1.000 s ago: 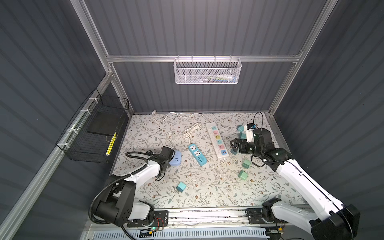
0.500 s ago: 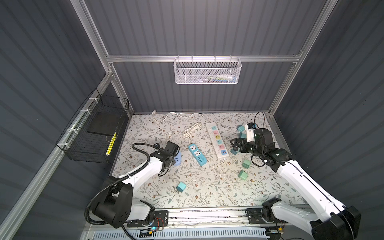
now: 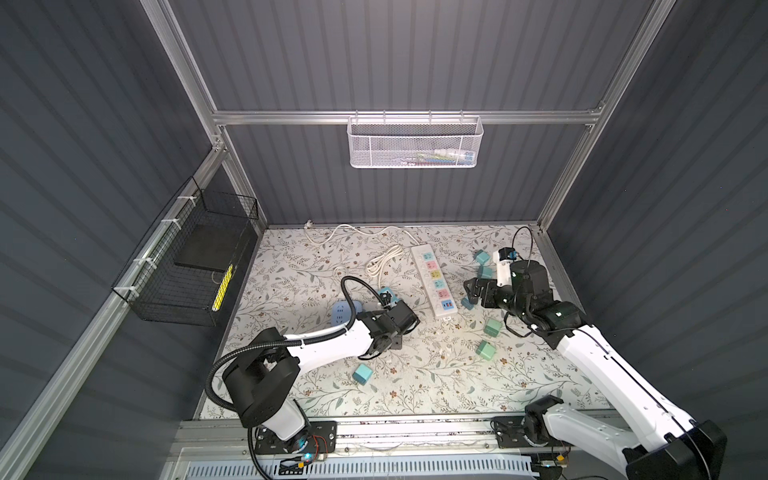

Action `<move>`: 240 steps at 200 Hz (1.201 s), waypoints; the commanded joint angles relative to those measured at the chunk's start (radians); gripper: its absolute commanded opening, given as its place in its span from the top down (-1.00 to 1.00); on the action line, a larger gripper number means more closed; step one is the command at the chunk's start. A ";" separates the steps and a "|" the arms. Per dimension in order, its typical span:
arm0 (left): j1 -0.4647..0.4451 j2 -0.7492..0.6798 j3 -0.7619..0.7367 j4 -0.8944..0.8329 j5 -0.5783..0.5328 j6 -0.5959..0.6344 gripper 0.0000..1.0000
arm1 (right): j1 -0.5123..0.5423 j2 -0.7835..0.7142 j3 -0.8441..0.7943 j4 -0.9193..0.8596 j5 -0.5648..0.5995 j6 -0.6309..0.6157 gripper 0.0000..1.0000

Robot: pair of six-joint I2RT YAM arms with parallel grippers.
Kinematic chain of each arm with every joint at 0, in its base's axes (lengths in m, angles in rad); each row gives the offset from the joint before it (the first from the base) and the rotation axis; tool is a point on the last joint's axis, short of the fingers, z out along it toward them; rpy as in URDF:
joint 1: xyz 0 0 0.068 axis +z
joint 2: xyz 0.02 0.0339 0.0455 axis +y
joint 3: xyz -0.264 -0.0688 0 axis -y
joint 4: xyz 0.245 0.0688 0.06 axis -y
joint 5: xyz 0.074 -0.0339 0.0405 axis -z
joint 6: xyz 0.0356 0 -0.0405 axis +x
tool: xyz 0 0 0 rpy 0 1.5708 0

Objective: Insert the plug
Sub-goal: 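Carry the teal adapter with the left gripper toward the teal power strip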

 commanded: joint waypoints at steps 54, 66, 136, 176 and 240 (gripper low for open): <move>0.000 0.083 -0.046 0.043 0.165 0.142 0.14 | 0.001 -0.035 -0.007 -0.032 0.018 0.023 -0.95; 0.000 0.088 -0.055 0.048 0.159 0.149 0.13 | 0.000 -0.036 -0.005 -0.034 0.017 0.025 -0.95; 0.028 -0.027 0.070 -0.126 0.006 0.252 -0.84 | 0.001 -0.028 0.021 -0.034 -0.003 0.025 -0.96; 0.341 -0.046 0.137 -0.112 0.067 0.311 -1.00 | 0.001 -0.008 0.018 -0.001 -0.036 0.037 -0.97; 0.703 0.281 0.383 0.097 0.371 0.342 -0.83 | 0.001 0.062 0.034 0.064 -0.089 0.039 -0.97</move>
